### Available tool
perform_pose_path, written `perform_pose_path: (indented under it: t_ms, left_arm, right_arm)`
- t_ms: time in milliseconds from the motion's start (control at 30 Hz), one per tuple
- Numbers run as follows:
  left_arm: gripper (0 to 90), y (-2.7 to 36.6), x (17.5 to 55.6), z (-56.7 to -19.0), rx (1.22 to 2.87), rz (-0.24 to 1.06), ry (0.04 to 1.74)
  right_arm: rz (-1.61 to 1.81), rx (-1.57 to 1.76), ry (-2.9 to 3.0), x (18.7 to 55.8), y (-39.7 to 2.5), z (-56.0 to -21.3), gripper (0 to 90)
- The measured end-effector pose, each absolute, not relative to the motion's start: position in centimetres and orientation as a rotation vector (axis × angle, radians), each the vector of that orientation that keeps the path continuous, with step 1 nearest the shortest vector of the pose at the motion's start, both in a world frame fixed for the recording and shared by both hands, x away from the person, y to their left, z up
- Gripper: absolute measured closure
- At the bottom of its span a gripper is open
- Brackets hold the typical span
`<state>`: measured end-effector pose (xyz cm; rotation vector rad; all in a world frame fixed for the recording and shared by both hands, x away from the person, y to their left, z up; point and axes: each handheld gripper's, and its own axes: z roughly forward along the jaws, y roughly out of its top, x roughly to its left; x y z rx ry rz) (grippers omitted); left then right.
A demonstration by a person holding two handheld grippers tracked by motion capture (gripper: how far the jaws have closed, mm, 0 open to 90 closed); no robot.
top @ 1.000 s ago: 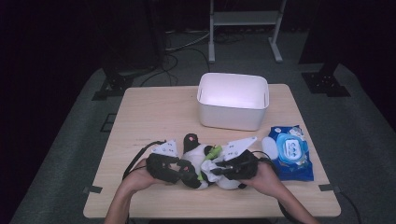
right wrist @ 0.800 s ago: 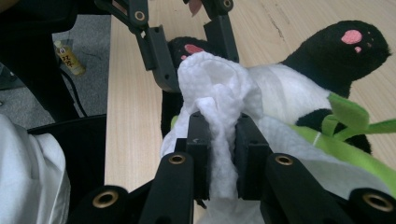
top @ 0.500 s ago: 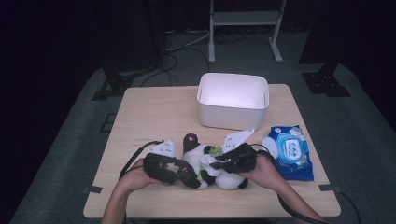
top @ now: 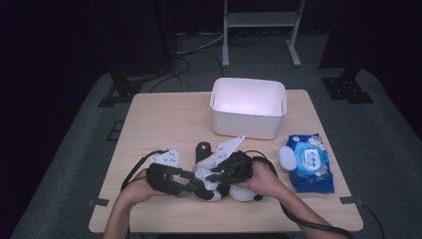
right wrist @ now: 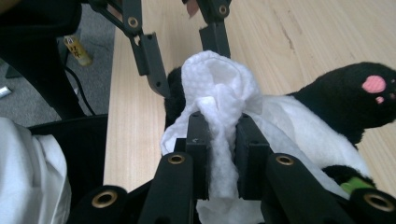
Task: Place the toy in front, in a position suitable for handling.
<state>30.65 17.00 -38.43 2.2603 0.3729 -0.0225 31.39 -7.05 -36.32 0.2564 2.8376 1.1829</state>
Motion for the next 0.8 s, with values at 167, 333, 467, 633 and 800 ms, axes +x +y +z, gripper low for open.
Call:
perform_pose_path:
  t_ms: [167,333,467,633,800]
  left_arm:
    - [53.1,17.0,30.7,-38.5,2.252,-0.027,0.377]
    - [53.1,16.8,30.7,-38.7,2.252,-0.033,0.378]
    - [53.1,16.8,30.7,-38.7,2.251,-0.032,0.378]
    - [50.9,16.9,30.7,-38.5,2.25,-0.016,0.378]
    - [48.4,17.1,30.5,-37.8,2.215,-0.005,0.369]
  right_arm:
    - [1.167,0.277,2.828,31.6,-7.8,-36.3,77.0]
    - [1.154,0.312,2.81,32.4,-8.6,-36.1,76.6]
    - [1.149,0.337,2.796,33.0,-8.5,-36.0,77.3]
    - [1.143,0.339,2.815,33.3,-8.1,-36.4,78.8]
    - [1.15,0.335,2.829,32.7,-8.3,-36.6,79.0]
